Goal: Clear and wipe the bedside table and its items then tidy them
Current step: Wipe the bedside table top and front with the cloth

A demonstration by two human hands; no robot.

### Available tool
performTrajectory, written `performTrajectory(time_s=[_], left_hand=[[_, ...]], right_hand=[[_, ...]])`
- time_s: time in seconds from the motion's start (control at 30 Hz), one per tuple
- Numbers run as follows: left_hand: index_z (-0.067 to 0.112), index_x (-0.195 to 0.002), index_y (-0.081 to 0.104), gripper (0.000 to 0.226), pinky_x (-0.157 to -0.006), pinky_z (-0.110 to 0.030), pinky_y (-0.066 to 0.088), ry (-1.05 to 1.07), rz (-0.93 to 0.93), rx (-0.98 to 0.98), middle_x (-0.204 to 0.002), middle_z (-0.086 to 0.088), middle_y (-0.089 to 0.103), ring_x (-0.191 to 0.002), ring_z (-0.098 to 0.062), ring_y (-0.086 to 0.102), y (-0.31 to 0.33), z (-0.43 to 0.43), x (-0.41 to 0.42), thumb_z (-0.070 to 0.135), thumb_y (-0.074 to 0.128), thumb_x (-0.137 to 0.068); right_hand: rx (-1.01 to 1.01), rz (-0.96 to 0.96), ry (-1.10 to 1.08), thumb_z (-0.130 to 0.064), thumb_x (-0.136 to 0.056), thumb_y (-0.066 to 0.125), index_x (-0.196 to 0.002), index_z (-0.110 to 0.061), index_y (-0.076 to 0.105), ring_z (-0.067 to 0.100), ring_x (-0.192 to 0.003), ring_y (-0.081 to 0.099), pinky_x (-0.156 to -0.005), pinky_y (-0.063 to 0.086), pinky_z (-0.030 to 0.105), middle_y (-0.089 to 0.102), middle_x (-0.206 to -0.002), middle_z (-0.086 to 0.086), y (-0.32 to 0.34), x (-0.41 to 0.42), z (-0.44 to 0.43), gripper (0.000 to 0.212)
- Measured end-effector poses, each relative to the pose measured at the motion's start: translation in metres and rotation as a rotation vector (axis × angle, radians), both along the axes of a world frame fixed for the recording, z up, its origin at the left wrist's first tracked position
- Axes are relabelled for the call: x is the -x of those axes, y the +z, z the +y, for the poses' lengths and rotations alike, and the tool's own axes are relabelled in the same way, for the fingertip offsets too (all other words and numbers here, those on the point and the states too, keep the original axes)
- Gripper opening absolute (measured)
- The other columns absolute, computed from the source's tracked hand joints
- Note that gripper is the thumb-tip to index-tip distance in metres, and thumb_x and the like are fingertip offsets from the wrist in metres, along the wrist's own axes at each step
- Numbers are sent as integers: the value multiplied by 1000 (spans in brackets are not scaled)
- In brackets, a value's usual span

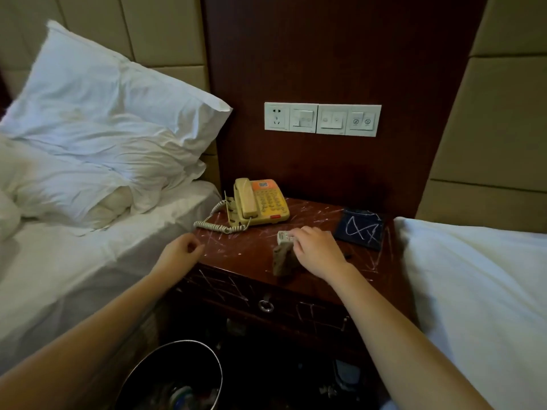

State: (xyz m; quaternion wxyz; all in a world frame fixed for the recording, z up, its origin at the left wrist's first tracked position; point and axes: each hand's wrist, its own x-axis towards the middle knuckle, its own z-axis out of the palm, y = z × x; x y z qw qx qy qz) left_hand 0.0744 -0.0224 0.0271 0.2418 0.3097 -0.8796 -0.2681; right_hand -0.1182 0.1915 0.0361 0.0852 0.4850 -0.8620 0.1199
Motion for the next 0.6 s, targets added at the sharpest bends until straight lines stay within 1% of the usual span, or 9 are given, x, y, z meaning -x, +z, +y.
performTrajectory(time_s=[0.1,0.2,0.27,0.33,0.4,0.43,0.5,0.53,0.6], left_hand=[[12,-80,55,10,-64,-28,41,-60,-42,-33,-77,-1,57,-75,-20,56,13,13,34,16,60,-87],[12,-86,57,14,-64,-26,44,-38,-65,-78,-79,0,59,-73,-16,56,18,10,59,25,61,-87],[12,-82,57,19,-73,-33,46,1,-39,-118,-75,-1,58,-68,-14,54,21,2,73,29,61,-88],[15,-68,52,29,-84,-36,45,49,-13,-218,-68,-3,54,-65,-15,53,24,-13,86,33,59,-89],[16,-65,52,34,-90,-40,46,75,-7,-363,-73,-9,57,-73,-22,57,25,-29,101,39,56,-91],[14,-71,56,34,-91,-41,48,76,26,-469,-80,-12,59,-80,-25,58,25,-36,110,41,55,-91],[6,-95,57,35,-88,-40,49,69,117,-668,-92,-13,60,-85,-24,58,22,-45,130,41,55,-90],[4,-106,53,39,-85,-39,47,74,137,-720,-97,-14,59,-86,-25,58,21,-48,141,40,56,-90],[0,-124,46,54,-87,-39,47,97,157,-761,-115,-18,57,-101,-30,58,17,-54,160,39,57,-90]], right_hand=[[-62,4,-25,-26,-101,34,-125,-18,52,25,-113,51,-91,43,43,57,-122,3,14,11,-6,32],[-38,-74,-43,-28,-100,35,-125,-18,52,25,-111,53,-91,43,42,56,-122,4,21,24,-21,31],[-1,-131,-51,-28,-100,37,-126,-19,52,24,-108,54,-89,45,40,55,-122,4,20,33,-33,31],[44,-186,-62,-29,-99,40,-125,-19,53,22,-104,55,-85,47,38,55,-121,4,15,42,-46,30],[90,-245,-76,-28,-99,42,-125,-19,53,18,-96,55,-76,45,31,55,-119,3,9,51,-58,30],[113,-275,-86,-27,-99,43,-126,-18,52,18,-95,55,-74,43,29,54,-120,3,5,57,-65,30],[149,-337,-124,-26,-98,45,-129,-18,51,17,-96,56,-74,43,27,53,-123,4,-1,68,-78,32],[167,-368,-145,-27,-97,47,-130,-19,50,17,-97,56,-75,45,27,53,-124,4,-4,73,-85,34],[201,-424,-185,-27,-97,48,-132,-17,48,17,-100,57,-79,48,29,53,-127,5,-9,84,-100,37]])
